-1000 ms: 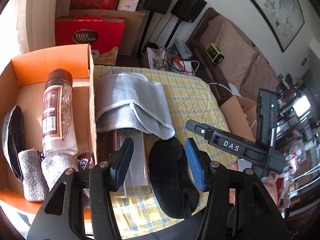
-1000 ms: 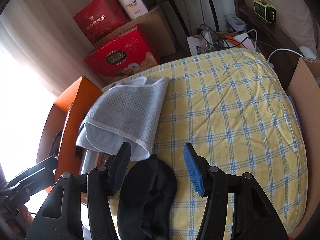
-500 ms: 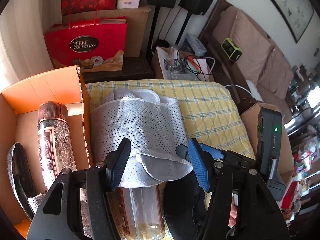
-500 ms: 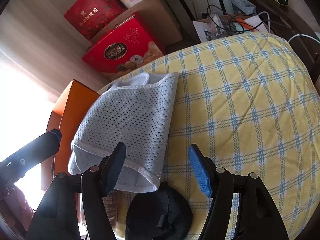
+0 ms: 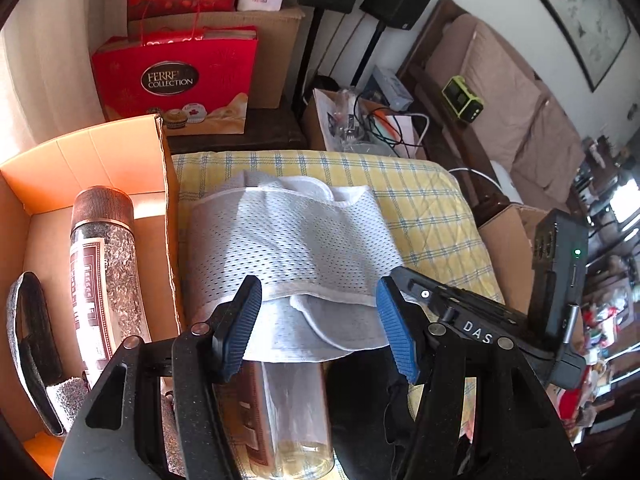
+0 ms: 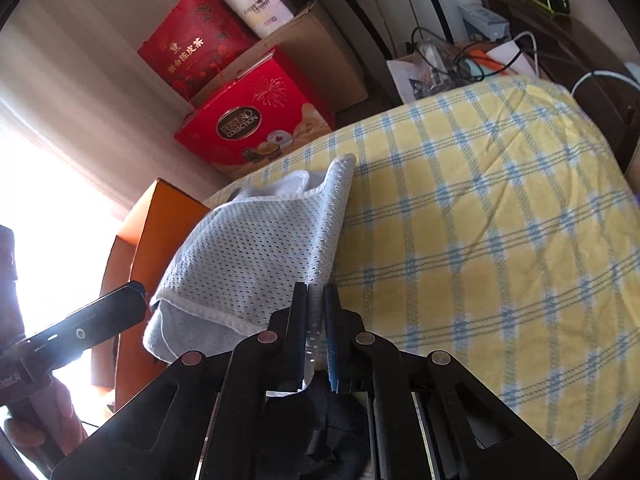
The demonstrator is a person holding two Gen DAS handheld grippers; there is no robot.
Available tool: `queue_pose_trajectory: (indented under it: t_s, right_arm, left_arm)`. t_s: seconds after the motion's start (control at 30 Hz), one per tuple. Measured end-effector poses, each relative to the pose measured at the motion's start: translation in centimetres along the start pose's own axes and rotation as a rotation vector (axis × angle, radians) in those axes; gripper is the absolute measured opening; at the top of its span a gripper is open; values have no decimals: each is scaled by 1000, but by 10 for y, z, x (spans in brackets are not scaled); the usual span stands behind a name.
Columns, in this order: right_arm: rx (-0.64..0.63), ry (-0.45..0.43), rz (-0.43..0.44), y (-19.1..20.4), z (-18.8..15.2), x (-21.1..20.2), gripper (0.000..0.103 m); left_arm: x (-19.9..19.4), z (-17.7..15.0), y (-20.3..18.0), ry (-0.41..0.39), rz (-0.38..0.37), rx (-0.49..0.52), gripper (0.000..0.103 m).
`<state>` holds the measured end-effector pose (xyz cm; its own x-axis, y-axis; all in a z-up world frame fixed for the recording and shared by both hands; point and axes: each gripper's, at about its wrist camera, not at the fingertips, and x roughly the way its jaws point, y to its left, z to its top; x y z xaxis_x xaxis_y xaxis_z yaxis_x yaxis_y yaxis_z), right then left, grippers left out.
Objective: Organize objects
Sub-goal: 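Grasp the edge of the white mesh pouch with the right tool, then grasp the mesh pouch with the left tool while the right tool holds its edge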
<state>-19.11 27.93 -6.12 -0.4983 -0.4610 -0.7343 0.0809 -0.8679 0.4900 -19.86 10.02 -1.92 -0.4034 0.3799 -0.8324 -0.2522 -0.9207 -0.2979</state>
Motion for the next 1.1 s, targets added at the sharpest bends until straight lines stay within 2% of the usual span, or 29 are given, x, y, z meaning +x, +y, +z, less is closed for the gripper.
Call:
queue_pose_trajectory:
  t_s: [0.13,0.23,0.43,0.63,0.73,0.83,1.1]
  right_arm:
    - [-83,-40,-144,-7,-5,-28,6]
    - [-89,-56,-203,-22,-14,-46,6]
    - [-75,-69,-270,-50,-27,-74,6]
    - [-83,-67,-289,-58,-40,-82,6]
    - [-93,-71,-312,-60,-44,-85,6]
    - [-113,-69,-344,-62,-49,-85,6]
    - [-111,-53,-423,-83,-60,-88,6]
  left_arm:
    - [-8,0,-3,-18,-12,-3,58]
    - [-7,-1,-8,-10,-24,-3,61]
    - [13,-1,-30,51,-50,10,63]
    - [51,5,-53,151,-58,36,63]
    - [64,7,-61,161,-40,45,63]
    - [74,6,-65,176,-52,43,63]
    - [96,-12,-78,220,-51,78,63]
